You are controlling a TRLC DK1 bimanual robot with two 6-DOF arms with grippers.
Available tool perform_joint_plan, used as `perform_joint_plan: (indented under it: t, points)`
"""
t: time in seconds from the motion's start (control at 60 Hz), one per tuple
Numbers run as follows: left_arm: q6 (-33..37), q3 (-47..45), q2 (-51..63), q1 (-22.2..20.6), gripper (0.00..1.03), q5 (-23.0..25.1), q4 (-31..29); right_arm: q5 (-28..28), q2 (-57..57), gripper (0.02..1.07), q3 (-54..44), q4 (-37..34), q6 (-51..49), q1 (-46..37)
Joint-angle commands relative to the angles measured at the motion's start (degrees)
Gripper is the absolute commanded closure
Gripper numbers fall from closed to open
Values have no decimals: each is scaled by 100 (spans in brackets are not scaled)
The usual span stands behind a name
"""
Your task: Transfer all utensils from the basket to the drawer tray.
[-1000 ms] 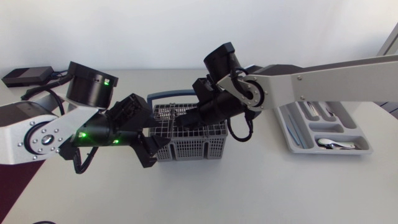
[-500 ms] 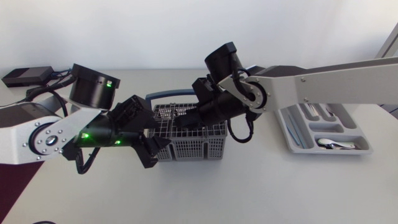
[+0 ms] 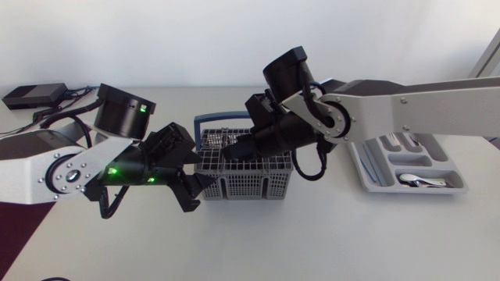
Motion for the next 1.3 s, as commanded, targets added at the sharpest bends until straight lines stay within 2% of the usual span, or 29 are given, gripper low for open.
perform_joint_plan:
  t: [0.0,0.2,0.35,0.667,1.017,1.167,1.283]
  points:
    - [68,-156,84,-9,32,53,55,197,-246,101,-162,-62,-143,-12]
    - [76,-164,128,-9,32,53,55,65,-536,101,-118,-246,-178,-91]
    - [68,-156,119,-18,32,53,55,-489,-764,101,-48,-431,-134,-337]
    - [59,-156,111,-80,32,45,29,-2027,-1221,101,40,-888,86,-1207]
    - [33,-156,75,-150,32,10,-15,-2985,-1916,101,76,-1239,253,-1866]
    - [33,-182,-48,-133,32,10,-77,-3002,-2223,101,40,-1600,33,-2517]
    - [33,-217,-127,-115,32,10,-94,-2686,-2557,101,-127,-2030,-433,-3053]
